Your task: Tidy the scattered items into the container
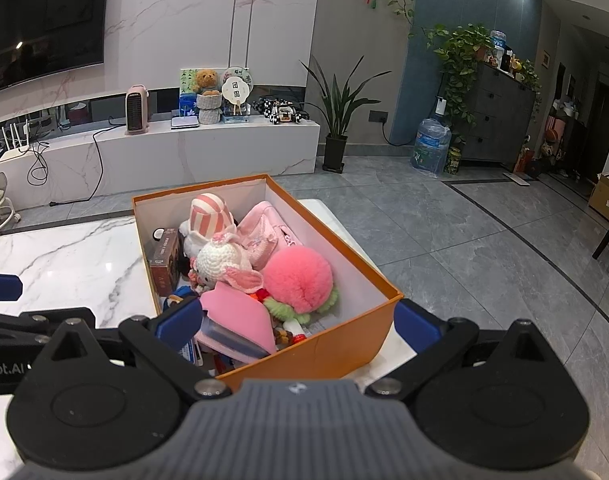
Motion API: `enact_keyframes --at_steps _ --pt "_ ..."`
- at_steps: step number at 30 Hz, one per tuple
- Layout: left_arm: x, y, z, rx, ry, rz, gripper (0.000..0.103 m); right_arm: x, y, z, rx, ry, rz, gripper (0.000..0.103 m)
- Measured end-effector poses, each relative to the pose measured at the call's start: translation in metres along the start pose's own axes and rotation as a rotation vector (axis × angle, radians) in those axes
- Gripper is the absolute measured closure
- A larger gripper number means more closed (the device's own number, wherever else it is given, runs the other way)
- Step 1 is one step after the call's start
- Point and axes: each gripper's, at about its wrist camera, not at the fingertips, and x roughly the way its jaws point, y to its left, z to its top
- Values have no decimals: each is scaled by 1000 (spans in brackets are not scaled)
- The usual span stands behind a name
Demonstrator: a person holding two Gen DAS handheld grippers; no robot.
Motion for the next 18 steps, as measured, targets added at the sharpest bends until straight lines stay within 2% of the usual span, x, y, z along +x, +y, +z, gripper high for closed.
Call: enact_keyframes --at_steps 18 --pt "-5 -2 0 10 -19 -11 10 2 6 0 -9 6 -2 0"
